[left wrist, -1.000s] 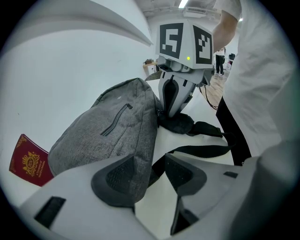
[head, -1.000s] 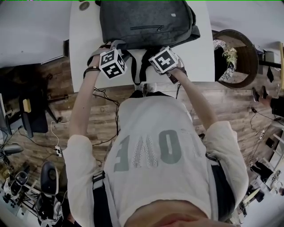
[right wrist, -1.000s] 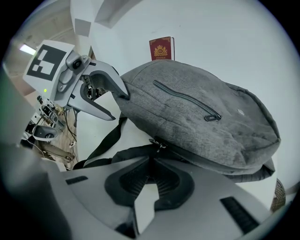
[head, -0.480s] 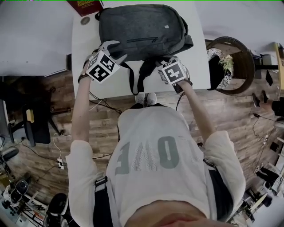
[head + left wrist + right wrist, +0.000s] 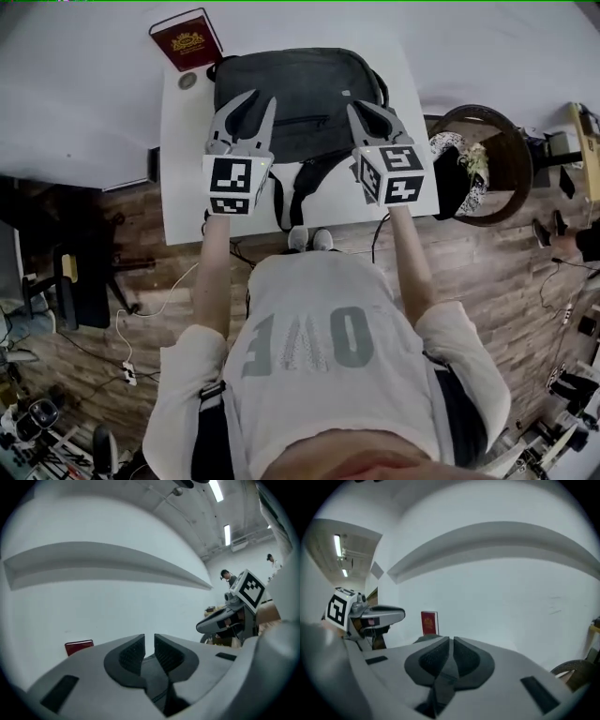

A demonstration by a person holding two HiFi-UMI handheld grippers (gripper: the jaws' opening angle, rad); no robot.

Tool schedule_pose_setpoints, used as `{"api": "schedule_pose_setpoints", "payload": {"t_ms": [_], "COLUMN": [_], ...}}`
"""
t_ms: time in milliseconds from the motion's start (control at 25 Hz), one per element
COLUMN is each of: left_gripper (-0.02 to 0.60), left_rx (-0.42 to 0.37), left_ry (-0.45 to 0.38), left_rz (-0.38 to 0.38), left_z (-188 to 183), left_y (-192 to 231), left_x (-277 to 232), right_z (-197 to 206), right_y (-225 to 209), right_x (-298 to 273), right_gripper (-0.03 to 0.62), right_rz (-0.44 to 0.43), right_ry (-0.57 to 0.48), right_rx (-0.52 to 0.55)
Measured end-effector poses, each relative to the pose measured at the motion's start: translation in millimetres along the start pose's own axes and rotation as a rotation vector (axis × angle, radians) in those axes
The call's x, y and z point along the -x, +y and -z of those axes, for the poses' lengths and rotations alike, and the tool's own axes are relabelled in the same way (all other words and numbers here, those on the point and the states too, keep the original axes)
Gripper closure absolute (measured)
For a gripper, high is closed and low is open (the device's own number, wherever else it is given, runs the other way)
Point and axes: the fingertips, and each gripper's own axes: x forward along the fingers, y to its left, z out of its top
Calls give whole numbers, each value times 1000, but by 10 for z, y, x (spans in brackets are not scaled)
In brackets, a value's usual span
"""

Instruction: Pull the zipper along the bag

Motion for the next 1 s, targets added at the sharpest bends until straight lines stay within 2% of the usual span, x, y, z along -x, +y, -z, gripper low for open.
{"api": "schedule_pose_setpoints", "payload": {"t_ms": [40,200,320,400,480,600,1000], "left_gripper": [519,540,551,552,554,555,557], "left_rx": [25,128,194,188,184,208,224], "left_ry": [-29,-114,-146,-156,-164,-174,-163], "left_rz": [-37,-148,-189,-192,-193,-198,-224], "left_z": [-67,-203,-148,-86,-32,22,123], "left_y": [2,-27,-94,-168,-224,-228,-95], "left_x": [52,307,478,555,609,661,702], "right_z": [-97,-332,-330,-278,-203,-93,24], "right_y": [1,82,196,257,317,409,445], "right_x": [49,253,375,432,466,512,539], "right_gripper": [546,547,548,549,554,560,562], "right_rz": [12,33,21,23,24,16,35], "right_ry": [-50,-251,-323,-336,-330,-318,-297], "right_rx": [-18,-71,-100,-94,-44,5,21]}}
